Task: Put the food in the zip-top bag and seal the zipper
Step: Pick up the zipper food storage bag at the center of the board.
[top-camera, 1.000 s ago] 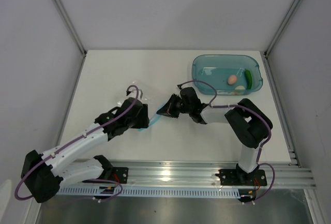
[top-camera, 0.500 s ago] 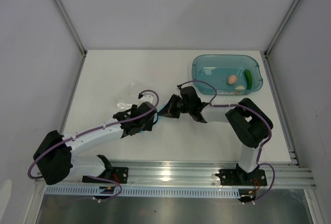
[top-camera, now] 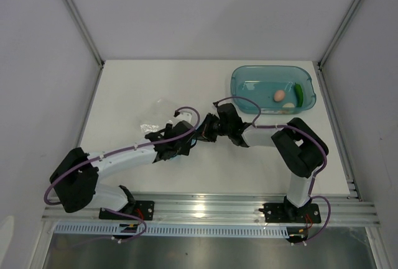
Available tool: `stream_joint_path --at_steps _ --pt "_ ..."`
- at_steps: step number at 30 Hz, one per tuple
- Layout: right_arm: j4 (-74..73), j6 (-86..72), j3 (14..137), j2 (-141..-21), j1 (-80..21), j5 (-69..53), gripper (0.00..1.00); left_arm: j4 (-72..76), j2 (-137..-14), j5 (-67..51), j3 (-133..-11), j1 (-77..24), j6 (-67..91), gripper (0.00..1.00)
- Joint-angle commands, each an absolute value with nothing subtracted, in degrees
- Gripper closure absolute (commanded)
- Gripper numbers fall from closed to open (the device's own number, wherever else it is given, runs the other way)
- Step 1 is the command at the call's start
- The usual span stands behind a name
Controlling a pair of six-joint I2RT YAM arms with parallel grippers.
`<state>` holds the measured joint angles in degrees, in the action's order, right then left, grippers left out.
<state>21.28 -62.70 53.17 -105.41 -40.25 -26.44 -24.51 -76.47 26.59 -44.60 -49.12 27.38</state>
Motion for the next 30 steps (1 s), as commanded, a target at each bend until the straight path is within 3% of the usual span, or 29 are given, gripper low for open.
stream_joint_path --at_steps 1,11,14,20,26,28,30 --pt "22.0 -62.4 54.8 -102.5 -40.1 -27.2 1.0 -22.2 -78.9 26.9 -47.2 -49.6 26.5 0.37" --pt "21.3 -62.1 54.2 -102.0 -40.0 -27.2 1.0 -21.5 -82.1 28.7 -47.7 -49.0 28.3 0.41" --pt "20.3 -61.5 54.0 -101.6 -39.9 -26.7 1.0 -21.2 -82.2 27.7 -48.1 -48.2 28.0 0.63" --pt "15.0 -58.8 55.5 -100.7 -39.6 -25.7 1.0 -21.6 -82.6 22.4 -49.4 -45.3 27.6 0.98" --pt "2.4 -49.6 59.7 -98.3 -39.6 -20.2 1.0 -24.6 -82.5 16.3 -52.8 -43.0 27.5 0.99" --pt "-5.0 -45.6 61.7 -96.5 -39.5 -17.0 0.91 -26.4 -82.5 15.3 -54.3 -42.0 27.7 1.0" --pt "-11.1 -43.5 62.9 -95.5 -39.1 -15.0 0.69 -27.2 -82.6 13.0 -55.3 -40.4 28.3 0.99"
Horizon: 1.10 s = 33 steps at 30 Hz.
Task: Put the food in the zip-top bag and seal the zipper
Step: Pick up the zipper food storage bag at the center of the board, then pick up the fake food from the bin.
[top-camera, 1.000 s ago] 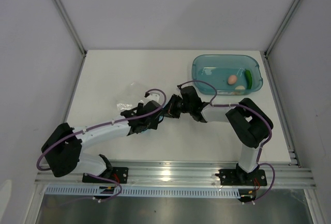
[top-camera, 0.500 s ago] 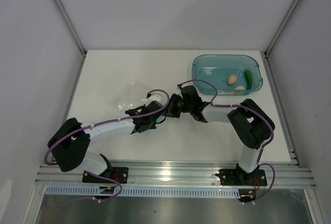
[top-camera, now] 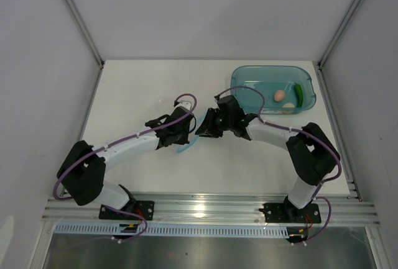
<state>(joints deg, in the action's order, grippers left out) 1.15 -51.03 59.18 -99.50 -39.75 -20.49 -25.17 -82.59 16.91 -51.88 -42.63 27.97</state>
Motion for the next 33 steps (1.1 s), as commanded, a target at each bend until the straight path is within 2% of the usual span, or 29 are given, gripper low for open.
stream_joint_path --at_steps 1,3,5,6,8,9,11,13,17,23,29,33 --pt "-13.0 -42.6 63.7 -94.8 -38.8 -14.0 0.63 -27.4 -82.8 12.0 -55.8 -39.8 28.6 0.99" --pt "-19.2 -40.3 66.4 -94.0 -37.8 -13.5 0.49 -27.8 -83.1 7.3 -56.8 -37.8 29.6 0.99" --pt "-25.8 -38.4 70.2 -92.7 -37.1 -12.4 0.4 -28.9 -83.8 5.6 -58.6 -37.2 30.5 0.99" --pt "-27.7 -37.7 71.4 -92.3 -36.7 -12.0 0.3 -29.4 -84.3 4.8 -59.4 -37.1 30.5 0.99" --pt "-34.4 -36.1 74.0 -91.3 -36.4 -9.9 0.25 -32.6 -85.7 2.8 -63.3 -36.8 30.8 1.0" --pt "-36.7 -35.9 77.1 -91.1 -36.3 -8.9 0.16 -33.5 -86.0 1.2 -64.2 -36.7 30.9 1.0" --pt "-43.6 -36.2 80.8 -90.1 -35.7 -3.4 0.11 -35.0 -85.1 -3.6 -65.6 -36.7 30.9 0.99" --pt "-46.3 -37.8 85.2 -89.3 -33.9 -0.2 0.01 -36.1 -83.7 -5.4 -65.5 -36.7 31.0 0.99" --pt "-51.8 -40.6 90.6 -90.5 -24.8 -3.3 0.01 -38.3 -79.6 -7.8 -63.8 -36.7 29.5 0.99" --pt "-52.6 -31.6 99.0 -95.2 -19.5 6.4 0.01 -37.0 -77.5 -10.6 -59.9 -36.6 25.2 0.99" --pt "-55.8 -29.6 106.6 -101.5 -16.1 12.6 0.02 -36.0 -75.6 -14.3 -60.2 -36.6 21.3 1.0" --pt "-58.4 -33.7 109.7 -107.0 -12.8 17.0 0.03 -37.6 -76.6 -14.5 -61.3 -36.5 20.1 0.99"
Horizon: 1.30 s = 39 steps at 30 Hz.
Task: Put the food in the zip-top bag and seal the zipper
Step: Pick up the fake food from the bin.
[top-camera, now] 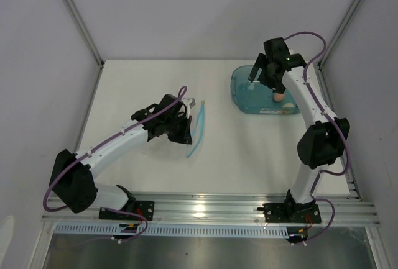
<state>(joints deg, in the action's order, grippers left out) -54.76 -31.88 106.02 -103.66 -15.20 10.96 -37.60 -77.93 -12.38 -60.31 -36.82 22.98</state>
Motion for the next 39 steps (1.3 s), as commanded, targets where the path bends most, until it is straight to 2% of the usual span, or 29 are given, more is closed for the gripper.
stream_joint_path --at_steps 1,15,23,29,39 --pt "-58.2 -34.6 109.7 -109.1 -12.0 16.4 0.03 -37.5 -76.6 -14.8 -61.3 -36.4 19.8 1.0" --pt "-54.5 -33.9 116.4 -125.1 -6.3 22.8 0.07 -36.9 -78.7 -21.3 -63.2 -33.9 17.3 0.99" --pt "-49.9 -30.8 118.7 -129.8 -4.7 24.5 0.09 -37.8 -80.3 -22.2 -64.2 -33.5 17.1 0.99" --pt "-48.7 -30.0 120.7 -132.5 -2.5 23.0 0.1 -38.7 -81.6 -22.4 -65.1 -32.9 17.3 1.0" --pt "-46.8 -30.1 120.4 -135.4 -2.0 18.6 0.19 -40.4 -83.3 -21.6 -67.6 -32.7 16.7 0.99"
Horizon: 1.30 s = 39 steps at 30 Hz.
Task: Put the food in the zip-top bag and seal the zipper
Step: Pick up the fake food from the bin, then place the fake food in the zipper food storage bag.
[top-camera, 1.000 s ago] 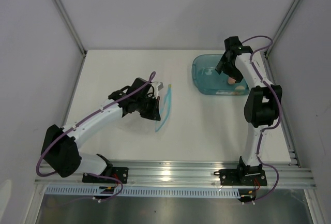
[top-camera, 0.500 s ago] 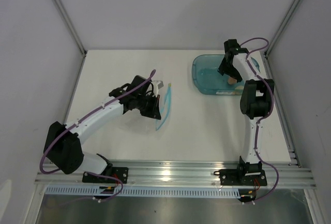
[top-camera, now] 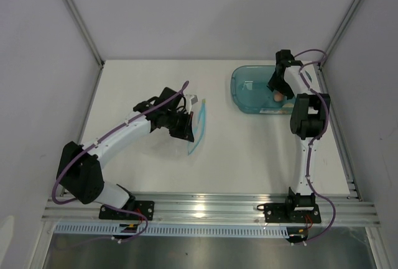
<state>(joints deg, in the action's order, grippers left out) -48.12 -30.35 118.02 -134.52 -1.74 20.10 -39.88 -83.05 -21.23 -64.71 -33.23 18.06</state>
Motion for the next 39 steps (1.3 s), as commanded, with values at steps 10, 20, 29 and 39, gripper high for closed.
stream_joint_path --at_steps 10,20,29,39 --pt "-45.6 -29.5 120.6 -136.3 -2.4 17.5 0.43 -41.3 -83.8 -21.9 -67.3 -32.7 16.1 0.99" --pt "-46.8 -27.7 122.6 -132.0 -4.5 13.0 0.93 -41.7 -83.8 -26.6 -68.6 -32.0 16.7 0.99" --pt "-46.1 -26.8 112.1 -114.1 -10.2 -7.3 0.95 -42.0 -84.7 -32.4 -70.7 -30.6 17.8 0.99" --pt "-43.5 -26.0 94.9 -93.1 -21.0 -18.5 1.0 -40.7 -82.1 -36.7 -70.0 -30.6 19.6 0.99"
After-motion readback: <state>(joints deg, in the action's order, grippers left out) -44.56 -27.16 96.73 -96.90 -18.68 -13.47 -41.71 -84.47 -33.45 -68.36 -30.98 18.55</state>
